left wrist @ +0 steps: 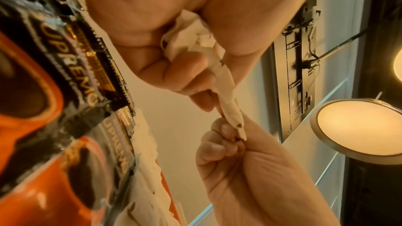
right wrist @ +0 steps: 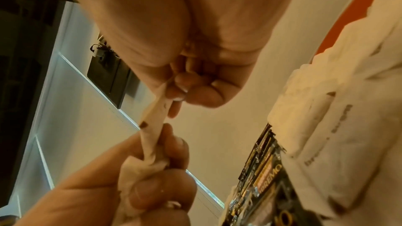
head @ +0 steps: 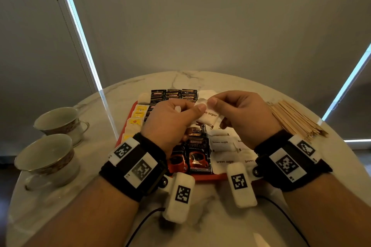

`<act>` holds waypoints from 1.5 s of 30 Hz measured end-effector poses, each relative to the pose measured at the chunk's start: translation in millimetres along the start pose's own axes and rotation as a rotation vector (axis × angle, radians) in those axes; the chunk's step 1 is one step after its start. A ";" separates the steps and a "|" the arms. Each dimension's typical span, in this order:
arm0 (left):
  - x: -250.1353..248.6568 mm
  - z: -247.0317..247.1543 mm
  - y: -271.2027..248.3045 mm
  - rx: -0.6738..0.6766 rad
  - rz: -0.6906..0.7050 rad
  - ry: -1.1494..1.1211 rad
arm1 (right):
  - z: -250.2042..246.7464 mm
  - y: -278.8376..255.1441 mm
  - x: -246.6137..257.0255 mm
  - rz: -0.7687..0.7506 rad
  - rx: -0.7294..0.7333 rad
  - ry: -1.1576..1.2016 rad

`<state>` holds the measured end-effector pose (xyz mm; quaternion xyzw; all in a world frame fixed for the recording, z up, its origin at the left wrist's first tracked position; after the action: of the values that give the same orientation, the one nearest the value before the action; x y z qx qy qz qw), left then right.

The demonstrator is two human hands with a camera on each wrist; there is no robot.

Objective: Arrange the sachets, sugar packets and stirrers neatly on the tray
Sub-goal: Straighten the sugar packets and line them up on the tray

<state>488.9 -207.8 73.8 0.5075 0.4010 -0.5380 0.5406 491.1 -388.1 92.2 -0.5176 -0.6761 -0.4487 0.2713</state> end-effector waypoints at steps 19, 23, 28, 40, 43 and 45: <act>4.8 -1.9 5.3 -0.083 0.001 -0.109 | -43.8 11.3 -24.2 0.518 -0.022 0.180; 5.2 -4.6 6.9 -0.098 -0.015 -0.133 | -65.8 14.6 -48.5 0.685 -0.001 -0.044; 6.6 -3.0 6.5 -0.103 -0.018 -0.142 | -66.7 14.4 -64.1 0.810 0.039 -0.150; 6.2 -2.8 8.1 -0.124 -0.026 -0.140 | -65.8 14.0 -66.6 0.712 -0.050 -0.212; 5.6 -2.4 7.9 -0.128 -0.030 -0.136 | -62.1 12.7 -57.1 0.596 -0.092 -0.308; 5.0 -1.9 7.0 -0.132 -0.034 -0.129 | -55.1 9.8 -47.5 0.588 0.014 -0.333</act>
<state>496.5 -207.5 69.5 0.4283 0.4087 -0.5509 0.5883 510.1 -458.1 80.8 -0.7546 -0.5361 -0.2559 0.2787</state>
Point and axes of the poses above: each hand's wrist, its own y-axis towards the middle knuckle, its own z-axis out of the palm, x = y × z, the point moved 1 cm from there along y, towards the middle knuckle, and after that the axes turned 12 degrees about -y, right-handed, at the moved point
